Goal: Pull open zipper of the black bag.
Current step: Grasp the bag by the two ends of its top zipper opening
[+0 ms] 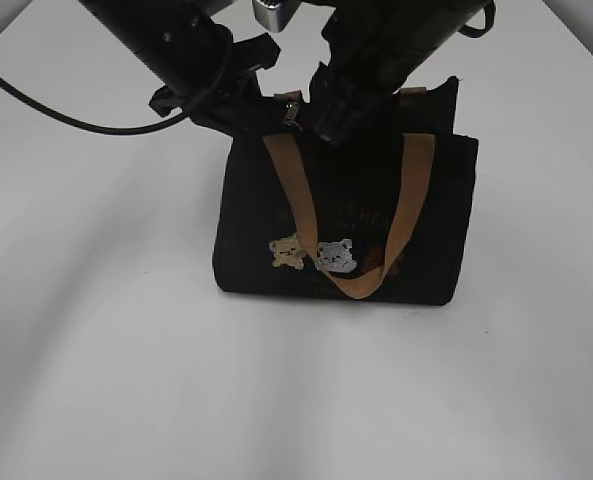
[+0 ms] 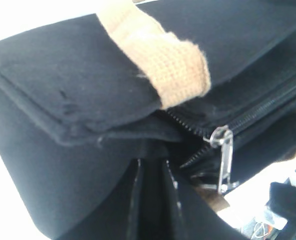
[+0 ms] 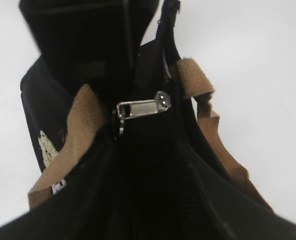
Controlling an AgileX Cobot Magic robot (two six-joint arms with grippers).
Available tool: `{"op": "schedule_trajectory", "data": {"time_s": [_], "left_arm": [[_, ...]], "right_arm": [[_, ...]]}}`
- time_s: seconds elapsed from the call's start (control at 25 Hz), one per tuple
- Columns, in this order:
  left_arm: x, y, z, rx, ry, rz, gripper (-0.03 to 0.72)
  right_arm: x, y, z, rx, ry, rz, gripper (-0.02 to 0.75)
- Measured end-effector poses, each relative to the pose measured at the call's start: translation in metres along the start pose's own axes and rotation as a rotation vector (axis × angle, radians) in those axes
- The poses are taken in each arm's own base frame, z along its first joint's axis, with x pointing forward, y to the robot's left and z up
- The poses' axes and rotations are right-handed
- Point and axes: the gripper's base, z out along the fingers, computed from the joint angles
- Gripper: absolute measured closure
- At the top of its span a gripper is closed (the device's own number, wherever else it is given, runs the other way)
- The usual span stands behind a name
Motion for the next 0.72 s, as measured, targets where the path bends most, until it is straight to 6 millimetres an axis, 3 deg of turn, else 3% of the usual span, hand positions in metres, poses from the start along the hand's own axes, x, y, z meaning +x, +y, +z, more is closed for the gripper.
{"op": "schedule_trajectory", "data": {"time_s": [0.08, 0.2, 0.48, 0.72], "left_arm": [[0.0, 0.001, 0.0, -0.008, 0.004, 0.005, 0.629], [0.001, 0.001, 0.0, -0.012, 0.011, 0.009, 0.629], [0.002, -0.001, 0.0, 0.014, 0.019, 0.0, 0.631], [0.002, -0.001, 0.0, 0.019, 0.018, -0.005, 0.631]], "right_arm": [[0.001, -0.002, -0.002, 0.006, 0.001, 0.003, 0.391], [0.002, -0.004, -0.003, 0.011, 0.003, 0.007, 0.35], [0.0, -0.002, 0.0, 0.015, -0.007, 0.003, 0.339], [0.001, 0.002, 0.016, 0.003, 0.003, -0.002, 0.368]]}}
